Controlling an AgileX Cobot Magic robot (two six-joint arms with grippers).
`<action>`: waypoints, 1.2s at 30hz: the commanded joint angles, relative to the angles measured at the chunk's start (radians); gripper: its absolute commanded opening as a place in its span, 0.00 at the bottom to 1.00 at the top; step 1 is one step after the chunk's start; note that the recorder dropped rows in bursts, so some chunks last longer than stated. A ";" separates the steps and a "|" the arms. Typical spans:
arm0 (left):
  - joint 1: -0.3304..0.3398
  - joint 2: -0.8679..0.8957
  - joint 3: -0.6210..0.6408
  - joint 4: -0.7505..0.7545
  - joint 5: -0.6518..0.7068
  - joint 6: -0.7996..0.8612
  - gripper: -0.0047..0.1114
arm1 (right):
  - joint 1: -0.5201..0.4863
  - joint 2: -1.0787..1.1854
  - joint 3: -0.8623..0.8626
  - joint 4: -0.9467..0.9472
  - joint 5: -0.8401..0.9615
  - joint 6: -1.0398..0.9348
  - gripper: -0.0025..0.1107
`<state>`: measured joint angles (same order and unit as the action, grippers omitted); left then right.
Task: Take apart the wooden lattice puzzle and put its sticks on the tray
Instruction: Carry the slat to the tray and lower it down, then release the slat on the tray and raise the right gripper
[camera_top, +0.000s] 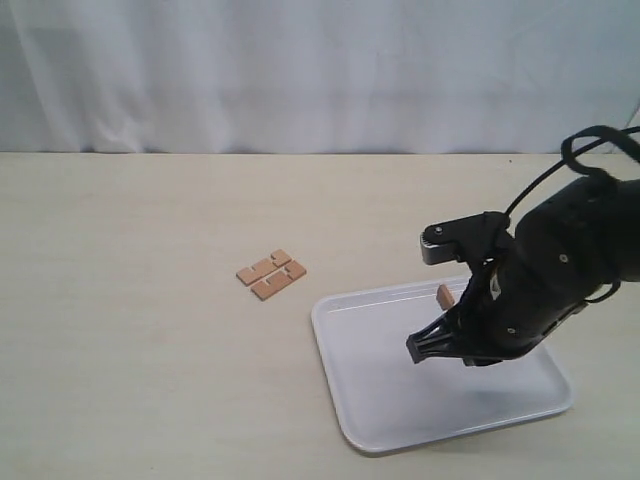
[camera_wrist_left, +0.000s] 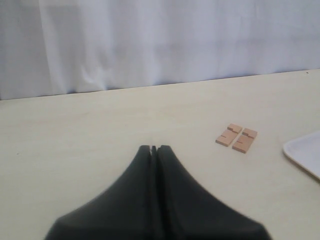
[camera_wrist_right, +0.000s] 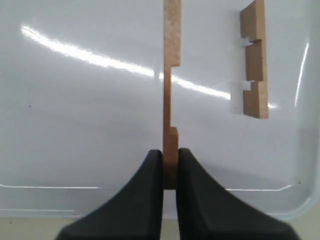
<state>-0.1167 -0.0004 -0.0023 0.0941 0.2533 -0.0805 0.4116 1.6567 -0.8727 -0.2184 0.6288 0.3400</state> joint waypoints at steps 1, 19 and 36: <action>-0.001 0.000 0.002 -0.001 -0.012 -0.003 0.04 | -0.007 0.074 0.002 -0.006 -0.072 0.033 0.06; -0.001 0.000 0.002 -0.001 -0.012 -0.003 0.04 | -0.039 0.172 0.000 -0.035 -0.132 0.136 0.06; -0.001 0.000 0.002 -0.001 -0.012 -0.003 0.04 | -0.039 0.182 0.000 -0.032 -0.130 0.136 0.48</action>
<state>-0.1167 -0.0004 -0.0023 0.0941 0.2533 -0.0805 0.3773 1.8388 -0.8727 -0.2391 0.4966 0.4717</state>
